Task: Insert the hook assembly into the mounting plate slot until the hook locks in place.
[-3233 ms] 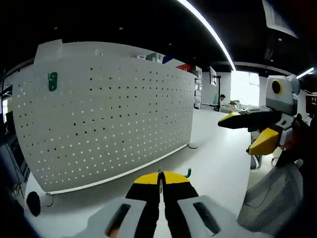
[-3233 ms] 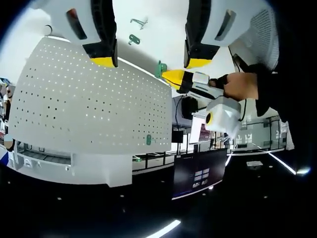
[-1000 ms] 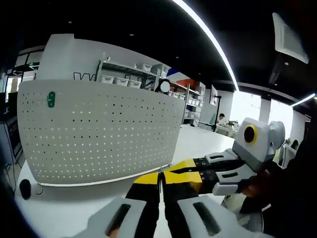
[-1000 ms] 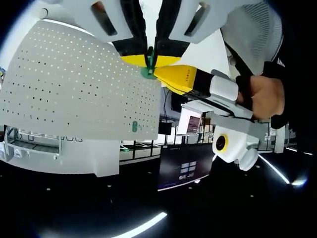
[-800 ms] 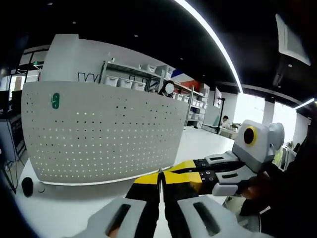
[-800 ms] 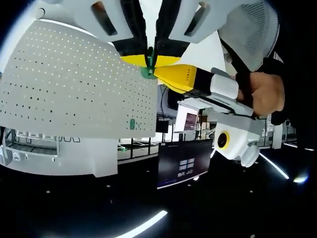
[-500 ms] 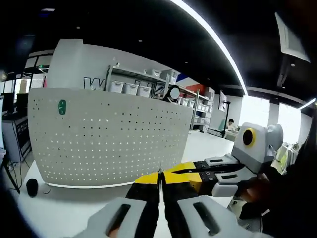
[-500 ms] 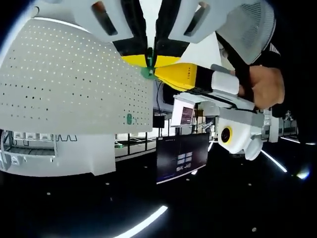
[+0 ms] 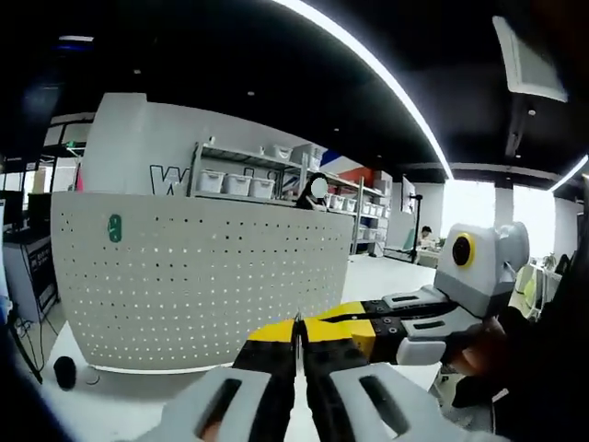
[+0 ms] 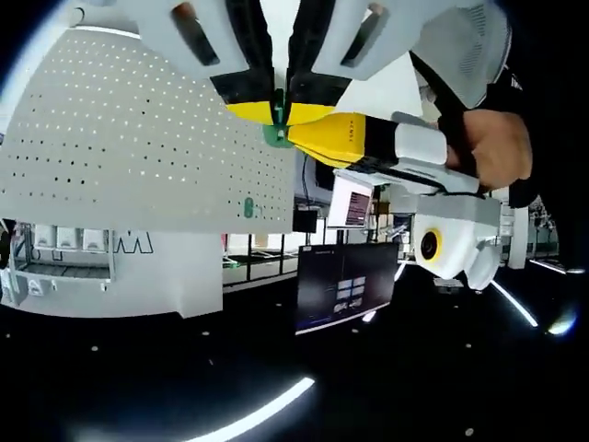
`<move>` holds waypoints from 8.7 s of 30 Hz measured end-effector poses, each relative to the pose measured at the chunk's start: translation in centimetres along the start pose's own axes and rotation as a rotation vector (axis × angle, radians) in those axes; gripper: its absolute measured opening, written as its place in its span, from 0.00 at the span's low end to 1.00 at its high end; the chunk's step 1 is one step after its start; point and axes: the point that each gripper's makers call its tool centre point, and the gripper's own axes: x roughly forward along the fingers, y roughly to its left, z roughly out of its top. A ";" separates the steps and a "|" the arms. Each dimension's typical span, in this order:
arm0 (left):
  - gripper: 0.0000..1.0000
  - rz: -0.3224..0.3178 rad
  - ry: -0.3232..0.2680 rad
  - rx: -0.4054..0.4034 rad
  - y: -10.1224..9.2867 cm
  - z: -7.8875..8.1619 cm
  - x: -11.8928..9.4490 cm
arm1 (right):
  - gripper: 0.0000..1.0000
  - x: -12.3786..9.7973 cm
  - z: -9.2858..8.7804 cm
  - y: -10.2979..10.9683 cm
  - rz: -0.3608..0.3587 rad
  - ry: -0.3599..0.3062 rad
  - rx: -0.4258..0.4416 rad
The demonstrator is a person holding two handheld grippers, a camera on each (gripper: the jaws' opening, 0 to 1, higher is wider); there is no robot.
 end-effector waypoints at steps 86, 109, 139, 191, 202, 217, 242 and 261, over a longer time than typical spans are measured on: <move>0.52 0.076 0.027 0.084 7.5 -9.0 -6.0 | 0.01 17.7 3.7 -16.2 -0.451 -0.012 -0.020; 0.50 0.074 -0.022 0.048 7.7 -8.0 -6.4 | 0.02 18.5 3.5 -16.7 -0.600 0.073 -0.244; 0.48 0.091 -0.006 0.078 8.0 -8.2 -6.5 | 0.07 18.6 2.8 -16.7 -0.562 0.080 -0.285; 0.47 0.053 0.262 0.276 5.8 -13.6 -4.7 | 0.19 -0.9 -10.7 -11.7 -0.421 0.173 -0.026; 0.46 -0.010 0.314 0.247 3.4 -14.1 0.8 | 0.20 -1.6 -10.2 -11.9 -0.398 0.123 0.015; 0.39 -0.060 0.535 0.321 2.5 -23.0 6.5 | 0.20 -1.2 -9.7 -11.4 -0.369 0.099 0.012; 0.24 0.003 0.660 0.356 6.2 -27.4 8.8 | 0.20 -0.3 -10.0 -11.3 -0.350 0.111 0.016; 0.03 -0.021 0.652 0.396 6.1 -27.4 9.7 | 0.20 -0.3 -10.5 -11.4 -0.356 0.129 0.010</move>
